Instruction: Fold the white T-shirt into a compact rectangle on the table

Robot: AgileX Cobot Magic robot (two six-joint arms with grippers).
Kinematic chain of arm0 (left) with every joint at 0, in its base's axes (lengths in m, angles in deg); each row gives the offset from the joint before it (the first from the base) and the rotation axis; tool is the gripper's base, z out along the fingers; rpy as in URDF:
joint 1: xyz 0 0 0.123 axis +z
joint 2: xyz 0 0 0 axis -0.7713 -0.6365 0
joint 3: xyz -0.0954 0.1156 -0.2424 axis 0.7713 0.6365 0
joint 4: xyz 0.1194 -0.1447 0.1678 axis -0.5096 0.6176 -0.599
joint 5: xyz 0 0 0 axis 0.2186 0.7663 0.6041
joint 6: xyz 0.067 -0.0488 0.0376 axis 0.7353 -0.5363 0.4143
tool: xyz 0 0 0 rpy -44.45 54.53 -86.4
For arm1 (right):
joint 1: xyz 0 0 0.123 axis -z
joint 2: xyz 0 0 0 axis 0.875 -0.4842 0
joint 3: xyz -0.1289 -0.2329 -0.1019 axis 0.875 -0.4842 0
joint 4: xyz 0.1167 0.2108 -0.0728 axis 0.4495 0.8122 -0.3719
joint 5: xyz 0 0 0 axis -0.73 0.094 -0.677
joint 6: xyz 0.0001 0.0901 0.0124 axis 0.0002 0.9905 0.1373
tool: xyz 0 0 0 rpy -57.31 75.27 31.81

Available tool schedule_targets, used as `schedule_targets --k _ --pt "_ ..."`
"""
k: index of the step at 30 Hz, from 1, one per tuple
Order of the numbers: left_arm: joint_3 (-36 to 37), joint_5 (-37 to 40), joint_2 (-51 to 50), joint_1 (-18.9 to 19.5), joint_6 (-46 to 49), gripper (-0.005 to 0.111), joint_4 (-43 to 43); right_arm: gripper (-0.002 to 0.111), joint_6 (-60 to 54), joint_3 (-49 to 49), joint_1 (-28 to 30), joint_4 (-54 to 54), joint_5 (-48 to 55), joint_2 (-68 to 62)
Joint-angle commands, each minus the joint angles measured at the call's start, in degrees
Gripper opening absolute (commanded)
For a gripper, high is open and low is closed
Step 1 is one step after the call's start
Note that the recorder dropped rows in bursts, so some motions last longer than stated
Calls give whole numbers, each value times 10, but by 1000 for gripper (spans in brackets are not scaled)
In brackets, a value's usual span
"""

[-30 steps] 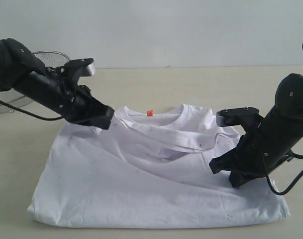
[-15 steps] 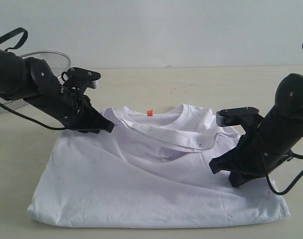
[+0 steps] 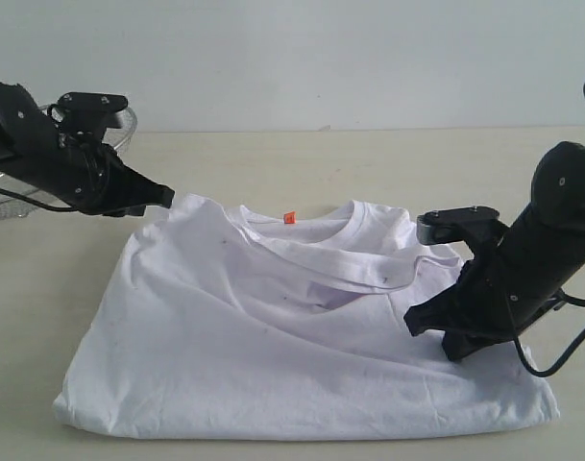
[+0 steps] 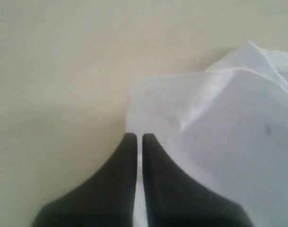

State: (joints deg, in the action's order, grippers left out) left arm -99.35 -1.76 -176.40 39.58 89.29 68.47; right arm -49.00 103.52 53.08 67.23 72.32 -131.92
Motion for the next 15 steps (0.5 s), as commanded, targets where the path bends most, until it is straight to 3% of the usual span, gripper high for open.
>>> schedule_targets --k 1,8,12,15 --pt "0 104 35 -36 17 5 0 0 -11 2 0 7 -7 -5" --pt "40 97 30 -117 17 5 13 0 -38 2 -3 42 4 -5" --pt "46 71 30 -137 17 5 34 0 -67 16 -30 61 38 5" --pt "48 79 20 -138 2 5 35 0 -12 65 -65 41 124 26"
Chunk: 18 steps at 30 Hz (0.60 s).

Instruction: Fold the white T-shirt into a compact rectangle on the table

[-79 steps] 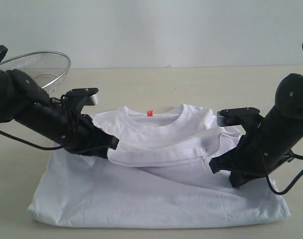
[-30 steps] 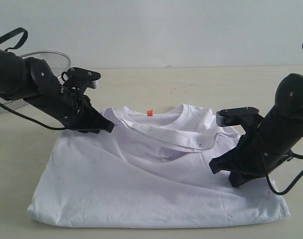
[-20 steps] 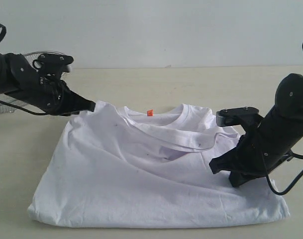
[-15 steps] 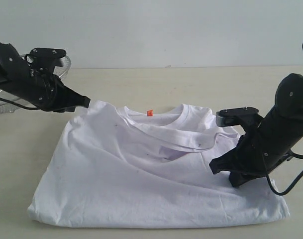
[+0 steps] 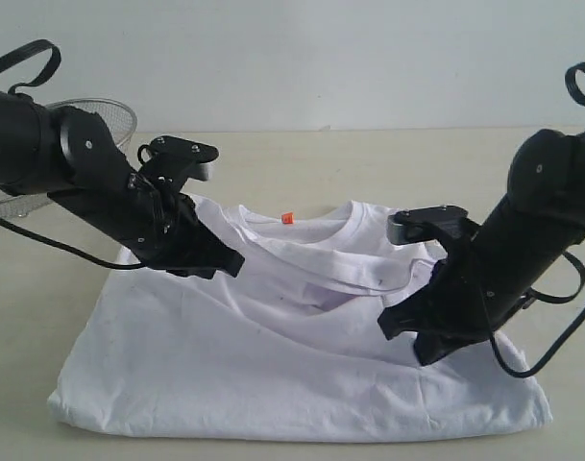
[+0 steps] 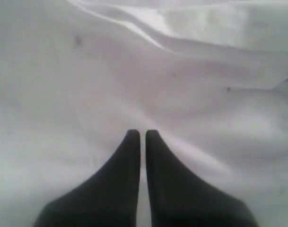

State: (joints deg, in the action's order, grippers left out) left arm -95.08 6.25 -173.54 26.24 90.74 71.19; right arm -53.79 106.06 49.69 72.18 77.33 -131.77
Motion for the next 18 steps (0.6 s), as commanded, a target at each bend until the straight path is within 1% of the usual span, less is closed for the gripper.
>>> schedule_targets --k 1,2,4,9,11,13,18 --pt "10 1 -19 -5 -13 5 8 0 77 59 -45 -51 79 33" --pt "14 1 -23 -5 -13 5 9 0 89 71 -53 -68 75 35" --pt "21 1 -37 -5 -13 5 10 0 87 97 -64 -67 65 28" --pt "25 5 -42 -4 -19 5 11 0 74 163 -87 -65 67 -56" --pt "25 6 -42 -4 -21 5 11 0 66 186 -104 -65 48 -82" --pt "25 17 -42 -4 -23 5 11 0 76 218 -104 -72 23 -112" --pt "25 18 -42 -4 -23 5 11 0 150 302 -85 -164 19 -161"
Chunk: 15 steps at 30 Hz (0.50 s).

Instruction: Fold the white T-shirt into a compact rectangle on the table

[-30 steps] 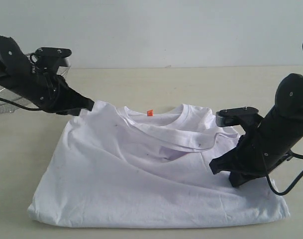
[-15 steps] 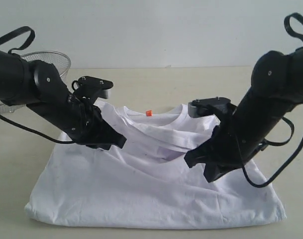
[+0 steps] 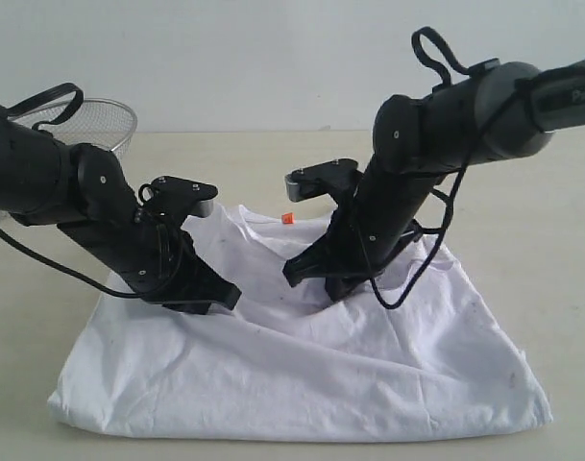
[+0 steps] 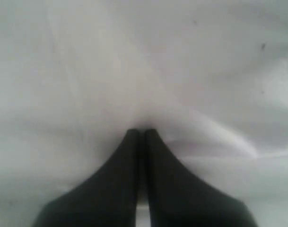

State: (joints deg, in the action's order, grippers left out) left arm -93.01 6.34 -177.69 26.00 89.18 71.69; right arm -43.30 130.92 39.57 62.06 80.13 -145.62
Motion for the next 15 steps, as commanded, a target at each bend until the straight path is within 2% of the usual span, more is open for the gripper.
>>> schedule_targets --k 1,9,15 --pt "4 19 -1 -2 -8 5 6 0 53 78 22 -80 -7 -29" --pt "4 26 -1 -2 -9 5 8 0 82 214 77 -127 -2 -55" --pt "4 19 -1 -2 -8 5 8 0 74 272 83 -181 159 -42"
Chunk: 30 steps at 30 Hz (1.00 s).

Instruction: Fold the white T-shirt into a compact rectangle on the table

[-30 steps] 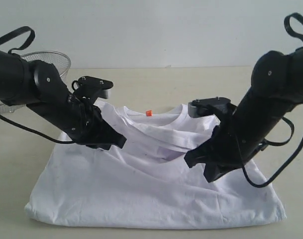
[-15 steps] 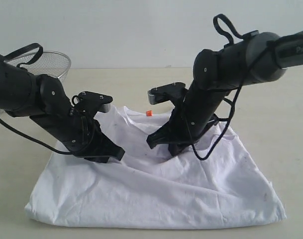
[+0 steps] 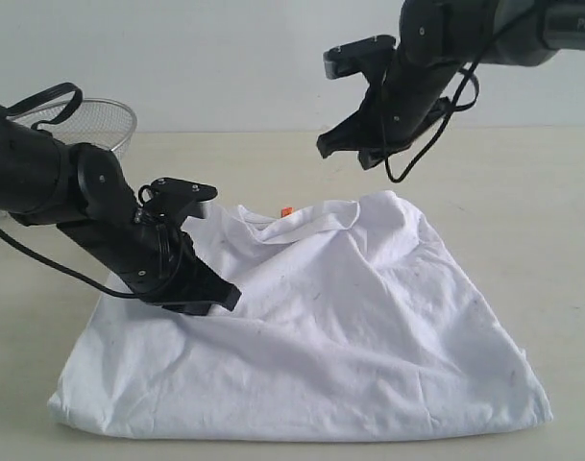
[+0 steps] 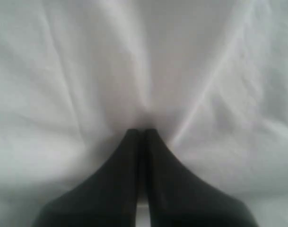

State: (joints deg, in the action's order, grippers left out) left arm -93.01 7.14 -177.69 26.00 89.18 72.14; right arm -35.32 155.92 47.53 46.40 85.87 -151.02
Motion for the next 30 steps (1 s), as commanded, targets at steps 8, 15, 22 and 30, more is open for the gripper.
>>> schedule_targets --k 8,15,22,30 --pt "-37 26 0 -1 18 5 21 0 -41 -21 3 -19 247 27" --pt "-72 53 -1 -3 161 5 156 0 -45 -197 3 86 139 108" --pt "-144 53 -73 -3 214 5 215 0 -51 -380 -7 130 -15 131" --pt "-265 -31 -182 -1 201 5 215 0 -27 -436 -7 129 -68 131"
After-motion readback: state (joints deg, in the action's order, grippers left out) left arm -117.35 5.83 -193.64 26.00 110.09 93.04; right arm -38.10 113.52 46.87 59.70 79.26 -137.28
